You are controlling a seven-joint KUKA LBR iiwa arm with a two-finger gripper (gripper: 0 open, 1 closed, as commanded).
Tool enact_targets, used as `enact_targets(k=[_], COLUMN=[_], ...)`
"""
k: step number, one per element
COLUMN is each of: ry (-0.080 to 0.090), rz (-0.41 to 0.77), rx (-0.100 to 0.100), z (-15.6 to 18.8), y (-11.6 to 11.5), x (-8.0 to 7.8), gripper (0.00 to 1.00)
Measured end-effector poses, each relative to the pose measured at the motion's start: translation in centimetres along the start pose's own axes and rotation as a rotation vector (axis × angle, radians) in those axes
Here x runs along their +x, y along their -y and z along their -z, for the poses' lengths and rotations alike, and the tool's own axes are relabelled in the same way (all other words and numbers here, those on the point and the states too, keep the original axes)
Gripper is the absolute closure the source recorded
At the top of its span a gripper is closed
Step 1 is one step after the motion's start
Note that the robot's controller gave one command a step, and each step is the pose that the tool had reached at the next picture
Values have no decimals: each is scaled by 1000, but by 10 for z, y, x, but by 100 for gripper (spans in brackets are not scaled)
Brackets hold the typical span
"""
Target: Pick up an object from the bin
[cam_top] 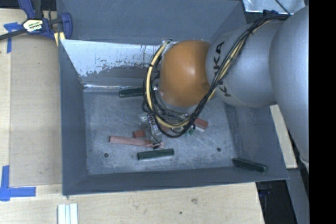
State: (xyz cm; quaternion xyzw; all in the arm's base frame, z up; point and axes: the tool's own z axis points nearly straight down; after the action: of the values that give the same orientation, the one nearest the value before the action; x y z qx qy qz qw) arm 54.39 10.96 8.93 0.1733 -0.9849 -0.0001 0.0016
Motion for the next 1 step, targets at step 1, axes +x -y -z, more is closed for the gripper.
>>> enact_targets(k=[1], ry=[6], rz=[-1], rx=[1], z=[23], y=[0], x=[-2], gripper=[100])
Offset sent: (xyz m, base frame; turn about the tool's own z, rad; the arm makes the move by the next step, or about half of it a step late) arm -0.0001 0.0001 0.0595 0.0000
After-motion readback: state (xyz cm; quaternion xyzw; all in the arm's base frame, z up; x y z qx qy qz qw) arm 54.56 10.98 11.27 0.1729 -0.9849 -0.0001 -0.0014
